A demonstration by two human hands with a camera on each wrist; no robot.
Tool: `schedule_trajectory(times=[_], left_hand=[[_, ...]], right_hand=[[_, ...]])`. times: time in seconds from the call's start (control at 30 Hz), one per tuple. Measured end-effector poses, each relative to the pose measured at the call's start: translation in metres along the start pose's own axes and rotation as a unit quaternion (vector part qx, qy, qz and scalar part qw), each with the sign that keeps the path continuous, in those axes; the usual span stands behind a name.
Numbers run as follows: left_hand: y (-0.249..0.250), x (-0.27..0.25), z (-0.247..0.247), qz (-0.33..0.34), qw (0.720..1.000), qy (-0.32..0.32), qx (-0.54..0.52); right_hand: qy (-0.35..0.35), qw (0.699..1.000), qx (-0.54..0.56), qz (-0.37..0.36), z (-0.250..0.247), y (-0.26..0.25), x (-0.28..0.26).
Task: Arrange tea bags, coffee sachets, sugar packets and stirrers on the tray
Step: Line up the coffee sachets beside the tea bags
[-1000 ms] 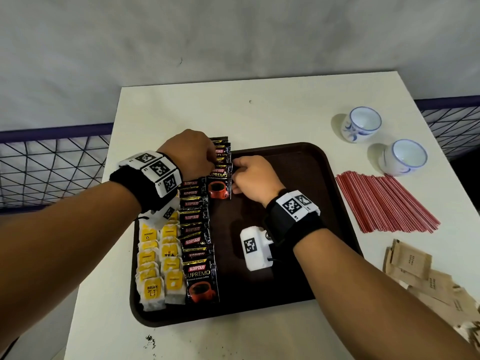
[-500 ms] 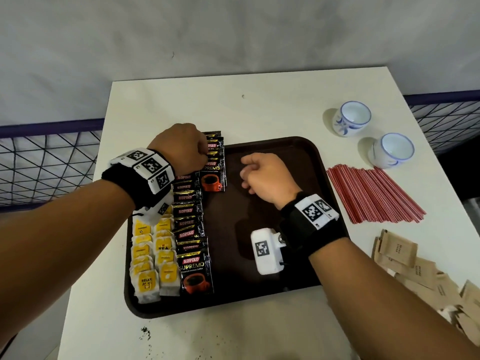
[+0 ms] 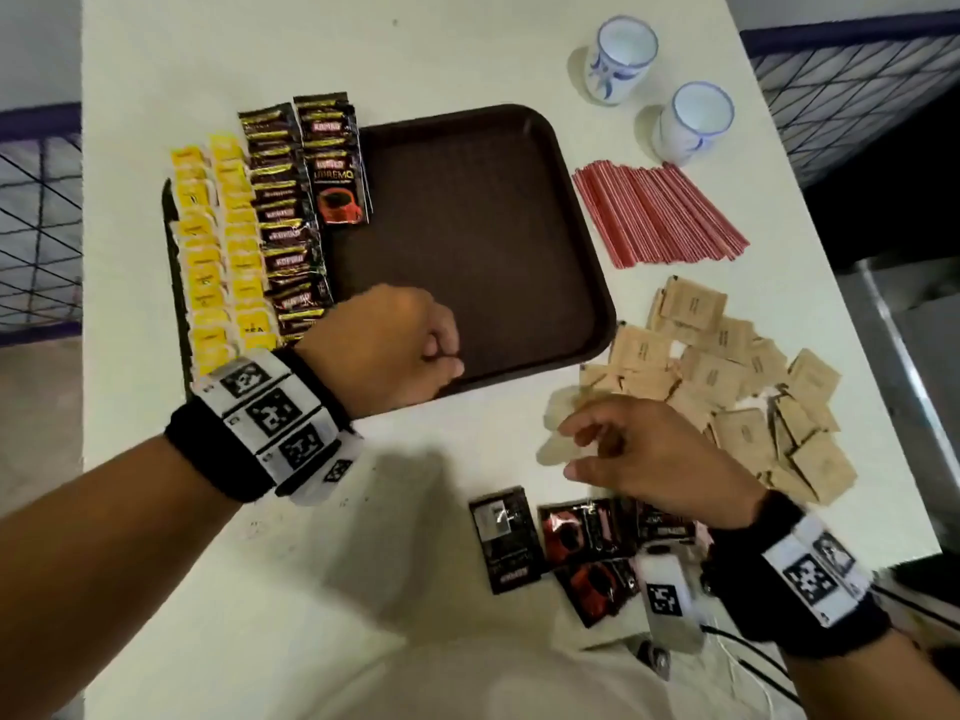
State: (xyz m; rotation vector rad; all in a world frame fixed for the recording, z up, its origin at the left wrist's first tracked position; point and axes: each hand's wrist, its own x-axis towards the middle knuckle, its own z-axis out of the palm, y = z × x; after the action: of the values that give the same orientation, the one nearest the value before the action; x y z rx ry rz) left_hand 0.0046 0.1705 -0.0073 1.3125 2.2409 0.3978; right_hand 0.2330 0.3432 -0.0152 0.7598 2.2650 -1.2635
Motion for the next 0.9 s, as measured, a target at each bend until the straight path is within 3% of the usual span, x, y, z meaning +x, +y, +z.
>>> schedule_trajectory(times=[0.13,0.3,0.37,0.5,0.77,0.9], left_hand=[[0.037,-0.025,0.050,0.025,0.993,-0.113,0.009],[0.069,-0.042,0.092,0.095,0.976,-0.185,0.060],[0.071,-0.044,0.100,0.133,0.968,-0.189,0.094],[0.066,-0.045,0.096,0.127,0.972,-0.165,0.110],[0.050,-0.048,0.088,0.024,0.977,-0.176,0.122],[0.044,-0.048,0.088,0.027,0.974,-0.175,0.144]], right_hand=[[-0.044,0.995,-0.086,-0.039,0.018,0.015,-0.016],[-0.055,0.958,-0.262,-0.102,0.035,0.021,-0.024],[-0.049,0.951,-0.283,-0.113,0.038,0.023,-0.024],[-0.033,0.954,-0.265,-0.135,0.036,0.019,-0.020],[0.012,0.974,-0.160,-0.162,0.021,0.007,-0.010],[0.002,0.980,-0.132,-0.151,0.016,0.006,-0.003]])
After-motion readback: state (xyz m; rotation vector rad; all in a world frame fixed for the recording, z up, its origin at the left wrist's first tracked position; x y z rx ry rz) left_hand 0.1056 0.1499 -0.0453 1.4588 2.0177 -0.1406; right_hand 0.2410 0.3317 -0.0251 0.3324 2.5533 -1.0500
